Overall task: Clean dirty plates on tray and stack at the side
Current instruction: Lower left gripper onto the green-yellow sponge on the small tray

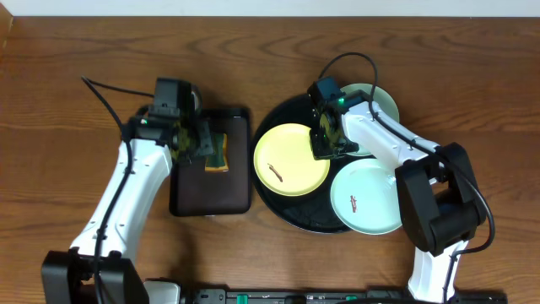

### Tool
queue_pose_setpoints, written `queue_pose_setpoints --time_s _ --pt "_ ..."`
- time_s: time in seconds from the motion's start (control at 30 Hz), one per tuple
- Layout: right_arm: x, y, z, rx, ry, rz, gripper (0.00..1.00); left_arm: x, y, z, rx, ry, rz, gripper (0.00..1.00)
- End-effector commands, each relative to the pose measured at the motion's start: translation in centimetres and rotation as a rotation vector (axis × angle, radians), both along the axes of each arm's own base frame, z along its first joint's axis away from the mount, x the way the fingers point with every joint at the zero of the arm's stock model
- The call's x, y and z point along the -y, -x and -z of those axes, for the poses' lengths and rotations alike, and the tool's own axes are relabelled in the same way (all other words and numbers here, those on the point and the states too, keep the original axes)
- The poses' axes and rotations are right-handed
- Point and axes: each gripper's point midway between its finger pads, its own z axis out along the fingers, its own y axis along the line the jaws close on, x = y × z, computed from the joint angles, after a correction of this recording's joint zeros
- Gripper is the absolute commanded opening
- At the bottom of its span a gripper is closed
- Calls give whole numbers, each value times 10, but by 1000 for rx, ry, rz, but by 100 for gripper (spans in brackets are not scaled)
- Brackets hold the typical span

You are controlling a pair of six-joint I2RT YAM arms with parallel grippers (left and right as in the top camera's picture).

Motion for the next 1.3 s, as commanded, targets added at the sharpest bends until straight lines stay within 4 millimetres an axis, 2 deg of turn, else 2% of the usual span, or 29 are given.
queue_pose_setpoints --time_s 0.0,0.27,0.4,0.57,1.03,1.17,1.2,1.23,1.27 --pt "4 -3 -6 22 9 8 1 0 4 17 -1 -22 0 56" --pt "4 -3 -6 23 8 8 1 17 -8 27 39 -21 38 53" --pt "4 -2 -6 20 10 8 1 10 -13 45 17 -77 25 53" --pt "4 -2 -6 20 10 8 1 12 -20 63 -1 -78 25 53" --pt "4 -2 -6 19 10 7 1 15 -14 93 -83 -68 37 53" --pt "4 -2 -6 20 10 7 1 16 -19 89 -67 -65 36 41" --pt "4 -2 -6 20 10 7 1 17 -21 87 -61 -64 37 31" --pt "4 -2 -6 20 10 8 1 17 -22 86 -59 -64 37 13" --pt "4 -2 -6 20 10 7 1 17 -22 85 -58 -63 36 8"
